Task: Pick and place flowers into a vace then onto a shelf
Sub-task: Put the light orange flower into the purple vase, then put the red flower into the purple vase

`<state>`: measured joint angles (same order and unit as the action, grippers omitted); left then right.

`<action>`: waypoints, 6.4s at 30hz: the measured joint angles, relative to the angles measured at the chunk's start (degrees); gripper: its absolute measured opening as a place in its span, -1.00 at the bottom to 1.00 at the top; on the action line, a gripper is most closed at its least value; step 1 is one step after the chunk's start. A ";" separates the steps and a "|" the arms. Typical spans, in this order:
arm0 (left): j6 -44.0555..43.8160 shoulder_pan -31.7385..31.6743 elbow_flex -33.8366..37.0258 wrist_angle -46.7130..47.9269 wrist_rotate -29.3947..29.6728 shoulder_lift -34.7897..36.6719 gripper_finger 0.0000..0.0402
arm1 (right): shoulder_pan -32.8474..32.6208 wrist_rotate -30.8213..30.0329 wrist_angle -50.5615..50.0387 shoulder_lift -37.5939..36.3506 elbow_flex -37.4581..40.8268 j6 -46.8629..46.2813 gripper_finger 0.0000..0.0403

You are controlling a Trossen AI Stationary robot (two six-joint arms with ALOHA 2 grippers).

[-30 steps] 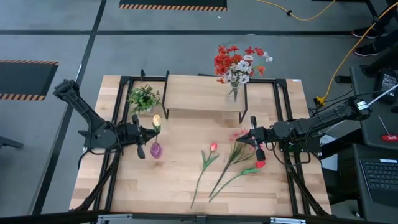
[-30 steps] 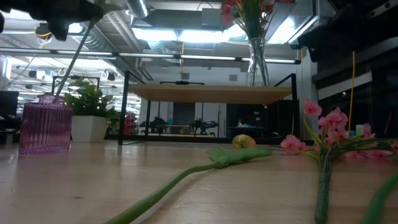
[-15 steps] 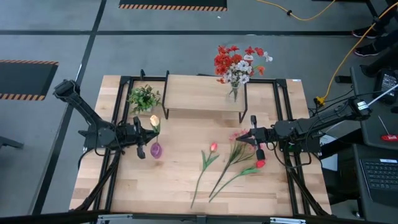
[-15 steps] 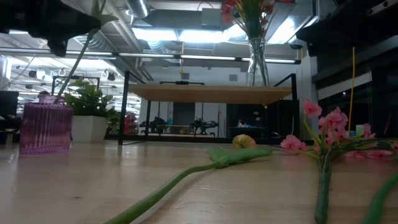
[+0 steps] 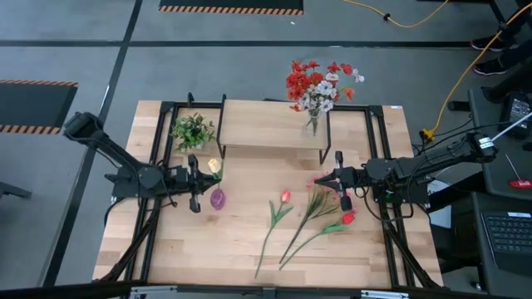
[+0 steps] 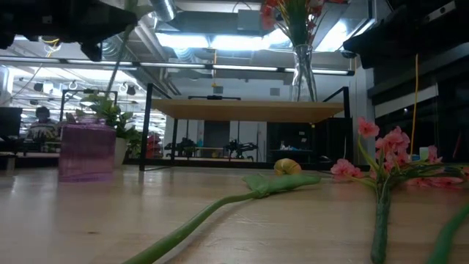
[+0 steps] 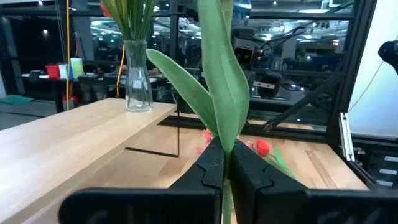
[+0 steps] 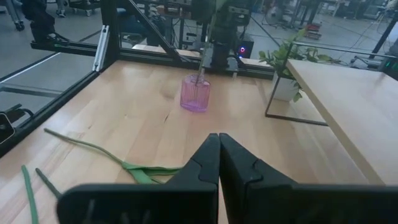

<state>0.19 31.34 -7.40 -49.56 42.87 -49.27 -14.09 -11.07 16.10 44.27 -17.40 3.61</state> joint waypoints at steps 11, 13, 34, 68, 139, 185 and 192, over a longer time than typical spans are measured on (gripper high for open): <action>2.75 -11.21 0.00 -16.00 -15.50 -11.42 -0.98 | 0.00 0.02 1.54 -0.02 0.01 2.66 -0.98; 3.54 -12.79 0.00 -19.65 -17.71 -13.34 -0.98 | 0.00 0.02 1.80 -0.01 0.01 2.91 -0.97; 2.49 -23.71 -10.13 -23.74 -30.03 -31.50 -0.98 | 0.00 0.04 2.77 -0.02 0.01 5.45 -0.98; -4.36 -23.13 -9.86 -12.06 -27.36 -31.35 -0.59 | 0.00 0.07 1.57 -0.02 0.01 3.94 -0.97; -17.28 -1.06 -10.01 43.39 0.90 -1.84 -0.98 | -0.94 2.83 -5.87 0.01 -0.93 -3.07 -0.98; -14.62 -1.06 -10.01 43.34 6.08 -1.86 -0.98 | -18.03 -4.31 -55.32 37.81 -40.45 -22.84 -0.88; -19.04 -1.06 -10.01 43.34 5.98 -1.88 -0.99 | -18.46 -1.90 -54.91 38.58 -38.52 -22.85 -0.63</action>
<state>-18.84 30.28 -17.41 -6.22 48.84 -51.15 -32.55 -12.97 -38.81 82.85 -55.91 -19.24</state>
